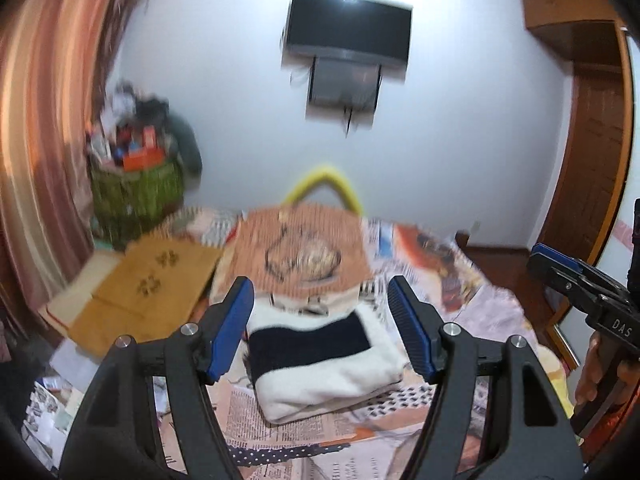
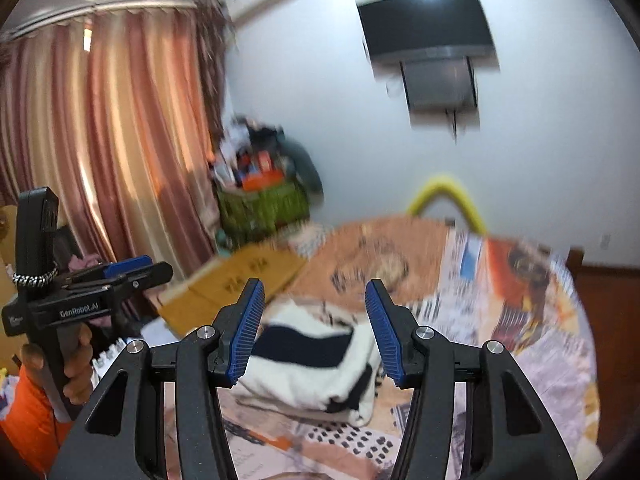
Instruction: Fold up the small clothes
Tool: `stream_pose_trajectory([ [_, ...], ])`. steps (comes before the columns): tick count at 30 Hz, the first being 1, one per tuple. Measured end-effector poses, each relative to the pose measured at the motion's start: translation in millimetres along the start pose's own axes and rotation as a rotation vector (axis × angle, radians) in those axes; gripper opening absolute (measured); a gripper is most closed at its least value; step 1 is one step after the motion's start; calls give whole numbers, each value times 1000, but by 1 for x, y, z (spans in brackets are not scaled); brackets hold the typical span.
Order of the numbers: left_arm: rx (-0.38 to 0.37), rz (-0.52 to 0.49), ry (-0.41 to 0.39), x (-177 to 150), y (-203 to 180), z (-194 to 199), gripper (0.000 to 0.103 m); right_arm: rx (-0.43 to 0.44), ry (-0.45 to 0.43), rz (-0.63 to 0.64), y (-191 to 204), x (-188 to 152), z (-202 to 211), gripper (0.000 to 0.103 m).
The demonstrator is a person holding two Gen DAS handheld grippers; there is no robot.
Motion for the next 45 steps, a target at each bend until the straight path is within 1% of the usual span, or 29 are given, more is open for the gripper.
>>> stream_pose_trajectory([
  [2,8,-20,-73,5,-12,33,69,-13,-68,24,14,7,27,49],
  [5,7,-36,-167,7,-26,76,69,-34,-135,52,34,7,55,49],
  [6,10,-39,-192,6,-30,88,69,-38,-146,62,36,5,59,49],
  [9,17,-45,-250,1,-40,115,79,-84,-195,86,49,1,75,49],
  [11,29,-53,-279,-7,-49,129,89,-119,-206,87,51,-1,78,51],
  [12,41,-61,-288,-10,-52,131,91,-133,-212,89,53,-3,79,57],
  [13,58,-72,-298,-14,-54,135,95,-147,-216,86,54,-4,80,66],
  [14,64,-75,-302,-16,-55,138,97,-158,-219,82,52,-5,81,71],
  [15,66,-75,-302,-19,-56,139,98,-167,-224,78,52,-6,83,80],
  [16,66,-72,-298,-21,-56,140,100,-176,-227,74,51,-7,84,85],
  [18,63,-71,-289,-26,-57,140,103,-196,-225,72,50,-7,82,90],
  [21,66,-70,-282,-33,-58,142,103,-220,-232,69,49,-10,89,103],
  [27,39,-53,-255,-41,-57,138,103,-229,-213,43,45,-17,94,103],
  [33,41,-58,-257,-42,-59,139,103,-229,-208,30,43,-26,98,103],
  [45,35,-46,-255,-43,-58,137,103,-219,-197,13,42,-29,100,103],
])
Point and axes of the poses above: each gripper's, at about its wrist camera, not at the fingertips, and z roughly against the way its jaws point, y to its left, x to its top, the point moved 9 cm from there along -z, roughly the way its jaws point, and after that the axes turned 4 degrees about y, right-handed, at the moved point
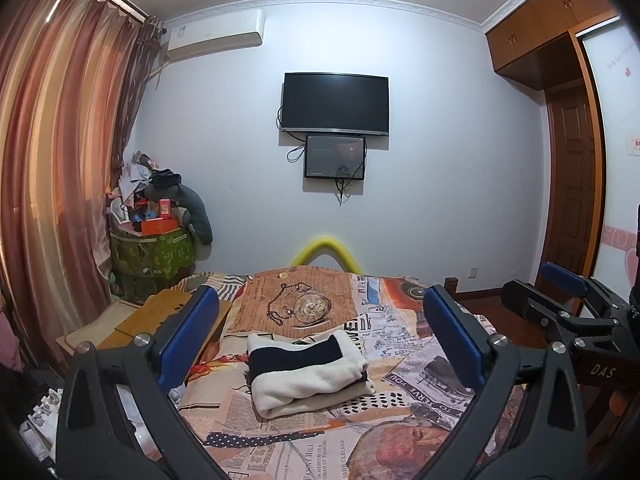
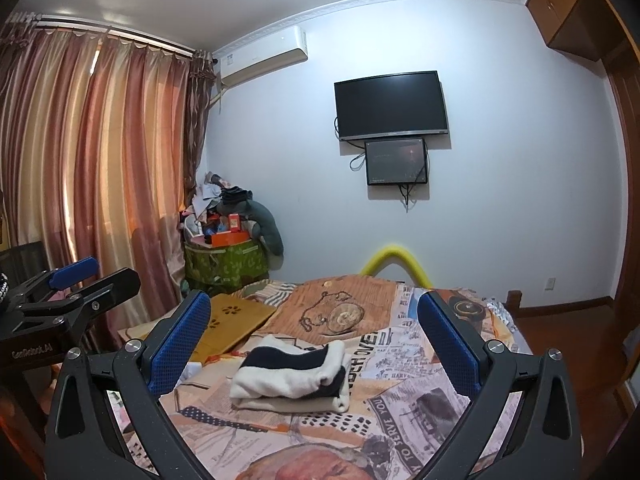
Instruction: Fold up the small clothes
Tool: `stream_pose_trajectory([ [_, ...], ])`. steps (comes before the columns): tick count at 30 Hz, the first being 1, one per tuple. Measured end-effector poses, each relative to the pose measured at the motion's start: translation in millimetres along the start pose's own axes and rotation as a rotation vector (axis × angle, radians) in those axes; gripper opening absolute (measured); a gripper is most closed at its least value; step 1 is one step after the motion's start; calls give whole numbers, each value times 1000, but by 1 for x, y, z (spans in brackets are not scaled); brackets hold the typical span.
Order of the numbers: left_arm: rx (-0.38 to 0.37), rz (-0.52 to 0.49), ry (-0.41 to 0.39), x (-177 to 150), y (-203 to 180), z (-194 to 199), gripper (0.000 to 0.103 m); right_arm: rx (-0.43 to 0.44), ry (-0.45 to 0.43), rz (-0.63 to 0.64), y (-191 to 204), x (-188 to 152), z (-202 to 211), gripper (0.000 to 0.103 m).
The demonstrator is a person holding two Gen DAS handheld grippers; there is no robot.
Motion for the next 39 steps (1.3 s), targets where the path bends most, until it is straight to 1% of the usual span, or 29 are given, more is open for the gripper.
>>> stream_pose_trajectory([
  [39,-4,6,-2,-2,1,-4,103,21,-3,-7,6,2,5,103],
])
Point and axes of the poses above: each gripper's, at about its wrist camera, not at the fingertips, and z roughly against the way its jaws point, y to its left, x to its top, the point moved 9 cm from there along -z, roughly the way its jaws point, and after that the axes turned 4 degrees about y, right-handed, at the moved point
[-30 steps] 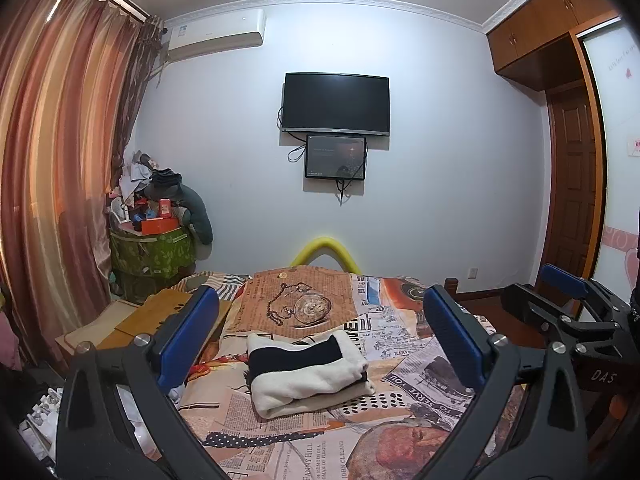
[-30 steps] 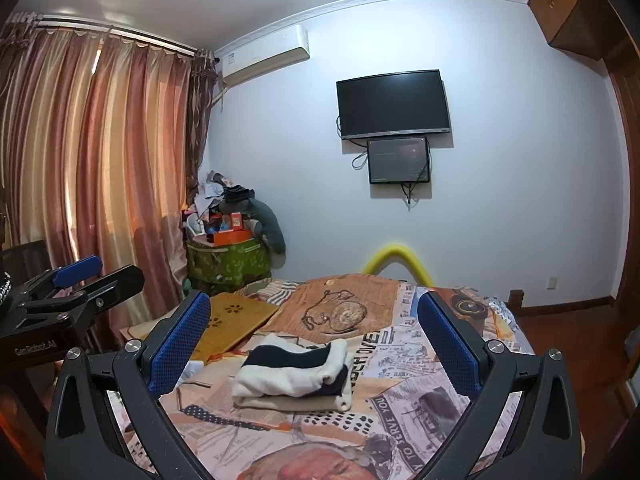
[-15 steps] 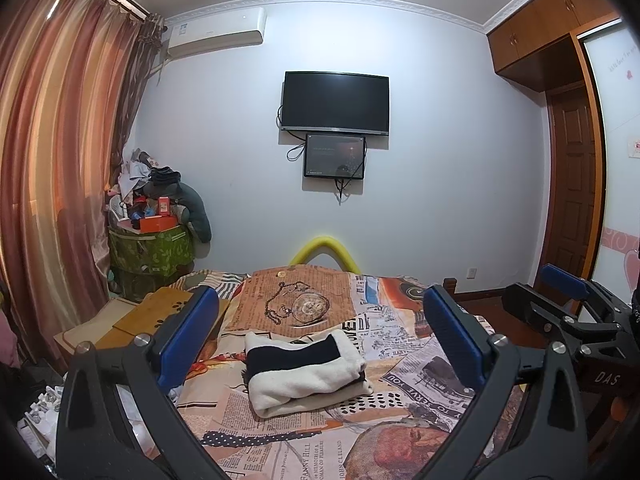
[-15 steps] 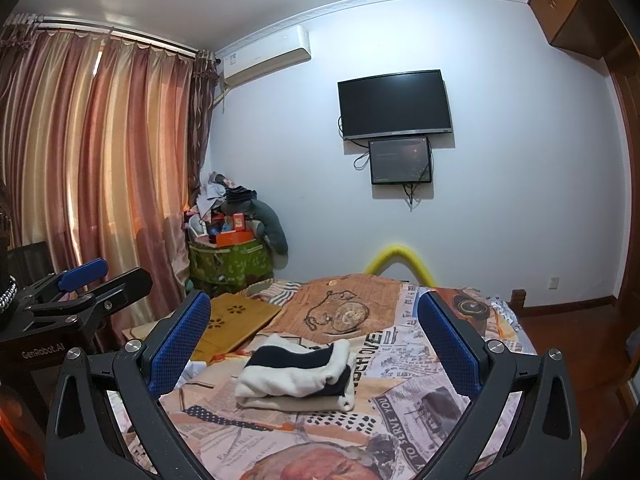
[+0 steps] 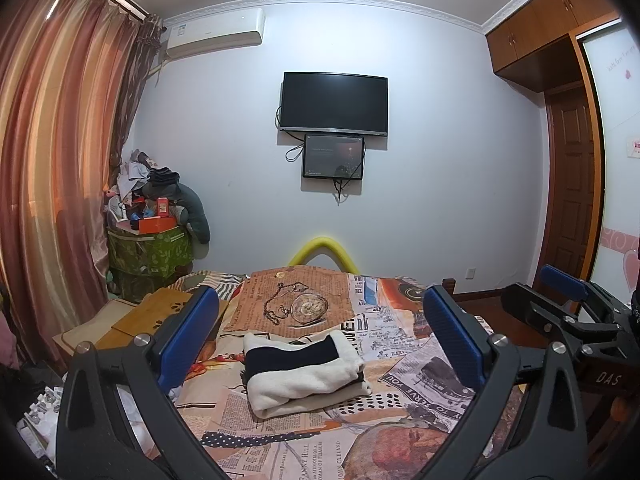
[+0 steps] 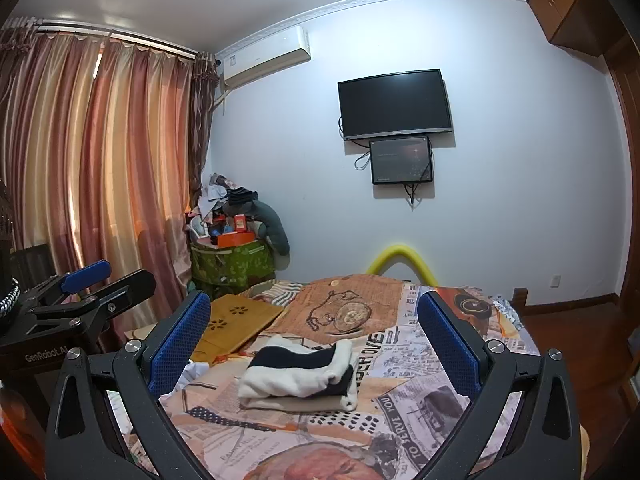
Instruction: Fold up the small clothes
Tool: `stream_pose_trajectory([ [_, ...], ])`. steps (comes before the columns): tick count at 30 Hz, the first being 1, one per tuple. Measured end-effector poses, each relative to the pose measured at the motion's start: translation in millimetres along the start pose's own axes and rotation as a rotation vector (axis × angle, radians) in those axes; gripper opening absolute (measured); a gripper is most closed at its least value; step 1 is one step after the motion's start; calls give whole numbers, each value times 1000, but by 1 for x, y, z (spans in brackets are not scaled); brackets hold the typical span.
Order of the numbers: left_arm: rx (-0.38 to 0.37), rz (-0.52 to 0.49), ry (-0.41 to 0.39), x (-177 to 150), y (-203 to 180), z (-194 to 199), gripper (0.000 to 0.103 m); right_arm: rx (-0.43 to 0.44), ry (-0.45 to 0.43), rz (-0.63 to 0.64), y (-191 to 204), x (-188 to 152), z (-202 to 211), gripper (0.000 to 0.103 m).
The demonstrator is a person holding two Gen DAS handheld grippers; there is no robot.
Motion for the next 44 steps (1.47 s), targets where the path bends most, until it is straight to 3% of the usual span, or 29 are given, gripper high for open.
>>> stream_pose_trajectory([
  [44,-58,0,59,-8,-4,-15,103,-1,24,-13,0,-2,-7,103],
])
Point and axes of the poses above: each gripper's, at about its wrist camera, not at the fingertips, and z roughly against the way its jaws point, y to its left, x to its top, the point moved 9 cm from there along -z, roughly the way its jaws point, and after that the axes turned 4 degrees about y, right-handed, at the moved point
